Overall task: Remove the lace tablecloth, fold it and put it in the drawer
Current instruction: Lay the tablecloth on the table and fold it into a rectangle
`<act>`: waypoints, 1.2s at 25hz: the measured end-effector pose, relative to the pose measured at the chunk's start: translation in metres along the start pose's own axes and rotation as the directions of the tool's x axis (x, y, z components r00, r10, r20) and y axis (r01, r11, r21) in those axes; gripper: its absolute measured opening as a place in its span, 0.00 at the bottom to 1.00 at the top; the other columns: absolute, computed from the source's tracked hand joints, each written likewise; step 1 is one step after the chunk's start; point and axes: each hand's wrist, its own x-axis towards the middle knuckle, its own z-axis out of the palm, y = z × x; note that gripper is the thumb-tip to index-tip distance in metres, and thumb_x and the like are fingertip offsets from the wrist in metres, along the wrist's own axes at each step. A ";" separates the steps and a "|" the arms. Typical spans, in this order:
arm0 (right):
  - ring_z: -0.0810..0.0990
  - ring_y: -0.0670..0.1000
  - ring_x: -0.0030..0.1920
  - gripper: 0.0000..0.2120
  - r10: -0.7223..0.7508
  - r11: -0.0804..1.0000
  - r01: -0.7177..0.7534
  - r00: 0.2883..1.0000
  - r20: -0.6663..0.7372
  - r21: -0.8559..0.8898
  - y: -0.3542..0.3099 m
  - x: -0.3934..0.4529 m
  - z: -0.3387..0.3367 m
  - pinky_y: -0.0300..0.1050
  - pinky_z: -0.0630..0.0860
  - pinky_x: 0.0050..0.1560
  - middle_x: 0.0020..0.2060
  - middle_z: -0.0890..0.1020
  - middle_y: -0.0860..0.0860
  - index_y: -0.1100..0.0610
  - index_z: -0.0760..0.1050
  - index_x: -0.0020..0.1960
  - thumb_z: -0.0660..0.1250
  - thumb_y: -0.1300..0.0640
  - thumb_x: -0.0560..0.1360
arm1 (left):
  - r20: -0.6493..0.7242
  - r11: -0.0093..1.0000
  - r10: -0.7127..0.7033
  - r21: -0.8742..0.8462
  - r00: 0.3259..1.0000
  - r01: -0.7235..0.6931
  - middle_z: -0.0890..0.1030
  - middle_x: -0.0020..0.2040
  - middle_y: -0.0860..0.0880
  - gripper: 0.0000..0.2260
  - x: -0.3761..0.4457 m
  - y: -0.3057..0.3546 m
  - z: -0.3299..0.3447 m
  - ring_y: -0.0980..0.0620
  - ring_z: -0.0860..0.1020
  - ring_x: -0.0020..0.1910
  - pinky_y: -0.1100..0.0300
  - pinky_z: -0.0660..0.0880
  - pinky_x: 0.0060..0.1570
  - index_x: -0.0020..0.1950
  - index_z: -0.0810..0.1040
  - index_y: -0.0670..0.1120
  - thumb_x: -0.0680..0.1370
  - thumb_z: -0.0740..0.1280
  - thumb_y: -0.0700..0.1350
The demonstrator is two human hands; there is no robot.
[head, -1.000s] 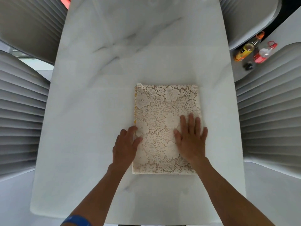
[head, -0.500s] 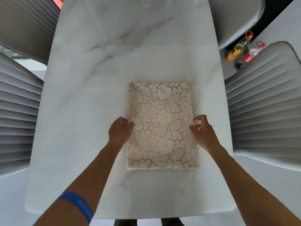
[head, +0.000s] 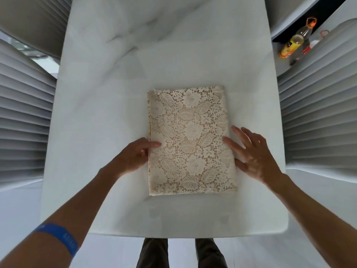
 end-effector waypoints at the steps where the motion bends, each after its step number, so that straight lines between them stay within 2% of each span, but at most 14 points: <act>1: 0.63 0.64 0.76 0.43 -0.106 0.993 0.109 0.993 0.060 -0.048 0.002 0.002 -0.001 0.66 0.66 0.69 0.79 0.61 0.58 0.51 0.63 0.78 0.75 0.48 0.67 | 0.016 0.953 0.106 0.282 0.994 -0.106 0.74 0.53 0.53 0.23 -0.001 -0.006 -0.004 0.48 0.75 0.51 0.56 0.75 0.54 0.67 0.76 0.56 0.75 0.69 0.36; 3: 0.58 0.62 0.79 0.43 -0.272 0.953 0.290 0.946 0.176 -0.090 0.002 0.003 0.000 0.67 0.63 0.72 0.79 0.59 0.57 0.53 0.61 0.79 0.69 0.46 0.66 | 0.026 0.734 0.275 0.640 0.961 -0.227 0.72 0.62 0.48 0.31 -0.004 -0.018 -0.009 0.46 0.71 0.60 0.47 0.73 0.61 0.72 0.72 0.58 0.70 0.76 0.50; 6: 0.63 0.62 0.77 0.36 -0.286 0.957 0.289 0.944 0.165 0.011 -0.002 0.007 0.002 0.64 0.67 0.71 0.77 0.65 0.57 0.56 0.66 0.77 0.69 0.50 0.70 | 0.114 0.573 0.326 0.766 0.938 -0.292 0.57 0.79 0.42 0.45 -0.014 -0.029 -0.001 0.41 0.56 0.77 0.39 0.57 0.73 0.77 0.62 0.56 0.65 0.68 0.72; 9: 0.70 0.59 0.73 0.29 -0.203 0.967 0.193 0.978 0.048 0.165 -0.008 0.013 -0.003 0.57 0.70 0.69 0.72 0.72 0.56 0.58 0.72 0.72 0.73 0.53 0.74 | 0.092 0.451 0.485 0.826 0.870 -0.338 0.58 0.79 0.41 0.41 -0.018 -0.035 0.010 0.39 0.57 0.78 0.36 0.55 0.73 0.76 0.66 0.51 0.66 0.74 0.62; 13: 0.77 0.62 0.67 0.23 -0.242 0.942 0.239 0.970 -0.018 0.237 -0.011 0.024 -0.010 0.57 0.75 0.66 0.65 0.79 0.59 0.62 0.79 0.65 0.76 0.60 0.72 | -0.046 0.579 0.516 0.754 0.855 -0.309 0.68 0.75 0.45 0.31 -0.016 -0.031 0.022 0.40 0.65 0.75 0.39 0.66 0.69 0.72 0.73 0.48 0.70 0.75 0.41; 15: 0.80 0.60 0.65 0.22 -0.187 0.911 0.153 0.981 0.053 0.384 -0.006 0.024 -0.013 0.58 0.77 0.65 0.63 0.81 0.57 0.59 0.81 0.63 0.78 0.62 0.70 | -0.135 0.736 0.492 0.591 0.860 -0.329 0.76 0.69 0.47 0.22 -0.012 -0.031 0.017 0.40 0.72 0.69 0.41 0.70 0.66 0.67 0.78 0.46 0.72 0.73 0.42; 16: 0.82 0.56 0.61 0.18 -0.068 0.863 -0.008 0.989 0.131 0.506 -0.005 0.025 -0.020 0.55 0.79 0.62 0.59 0.84 0.53 0.53 0.83 0.61 0.77 0.60 0.72 | -0.206 0.834 0.440 0.455 0.874 -0.312 0.81 0.63 0.48 0.18 -0.009 -0.028 0.012 0.44 0.77 0.63 0.46 0.73 0.62 0.62 0.81 0.45 0.73 0.72 0.47; 18: 0.83 0.45 0.41 0.04 0.272 0.602 -0.388 0.922 0.277 0.698 -0.005 0.042 -0.034 0.40 0.78 0.43 0.39 0.84 0.41 0.43 0.84 0.43 0.74 0.43 0.73 | -0.325 0.985 0.171 0.090 0.930 -0.150 0.81 0.41 0.61 0.12 0.001 -0.012 -0.003 0.61 0.78 0.41 0.65 0.73 0.45 0.44 0.81 0.52 0.75 0.65 0.59; 19: 0.76 0.45 0.33 0.17 0.427 0.443 -0.465 0.861 0.276 0.767 -0.001 0.058 -0.035 0.38 0.71 0.36 0.32 0.78 0.41 0.49 0.81 0.37 0.72 0.36 0.70 | -0.341 0.995 0.025 -0.087 0.940 -0.058 0.74 0.31 0.62 0.14 0.012 -0.002 -0.010 0.64 0.71 0.31 0.71 0.67 0.35 0.35 0.75 0.56 0.76 0.63 0.62; 20: 0.72 0.46 0.33 0.25 0.530 0.305 -0.518 0.789 0.310 0.799 0.003 0.073 -0.034 0.40 0.67 0.35 0.31 0.75 0.46 0.57 0.79 0.36 0.72 0.34 0.69 | -0.333 0.975 -0.087 -0.220 0.939 0.012 0.69 0.27 0.60 0.18 0.023 0.007 -0.014 0.62 0.66 0.27 0.72 0.62 0.29 0.30 0.71 0.55 0.77 0.63 0.61; 22: 0.78 0.46 0.36 0.17 0.593 0.157 -0.535 0.723 0.354 0.830 0.000 0.095 -0.032 0.40 0.71 0.40 0.33 0.81 0.47 0.58 0.81 0.39 0.73 0.43 0.73 | -0.342 0.943 -0.184 -0.325 0.922 0.068 0.67 0.24 0.58 0.20 0.039 0.018 -0.014 0.61 0.64 0.25 0.71 0.59 0.25 0.28 0.71 0.53 0.78 0.67 0.57; 24: 0.79 0.43 0.34 0.11 0.600 0.242 -0.562 0.727 0.333 0.791 -0.012 0.100 -0.030 0.35 0.72 0.36 0.31 0.82 0.44 0.51 0.81 0.37 0.69 0.51 0.78 | -0.410 0.971 -0.139 -0.237 0.902 0.042 0.74 0.27 0.57 0.15 0.042 0.020 -0.010 0.61 0.69 0.27 0.68 0.63 0.28 0.32 0.77 0.52 0.78 0.69 0.54; 27: 0.70 0.46 0.31 0.15 0.649 0.480 -0.561 0.745 0.157 0.674 -0.019 0.093 -0.020 0.45 0.67 0.34 0.29 0.73 0.46 0.55 0.70 0.39 0.62 0.49 0.82 | -0.504 0.979 -0.079 -0.203 0.860 -0.029 0.71 0.29 0.55 0.15 0.040 0.015 0.000 0.58 0.66 0.29 0.62 0.63 0.30 0.36 0.73 0.45 0.80 0.66 0.52; 30: 0.70 0.46 0.31 0.14 0.717 0.506 -0.577 0.695 0.060 0.641 -0.024 0.104 -0.015 0.47 0.63 0.34 0.30 0.71 0.45 0.56 0.67 0.41 0.59 0.51 0.83 | -0.585 0.992 -0.113 -0.115 0.803 0.055 0.70 0.29 0.53 0.17 0.051 0.026 0.005 0.51 0.67 0.29 0.56 0.63 0.31 0.38 0.68 0.43 0.82 0.61 0.53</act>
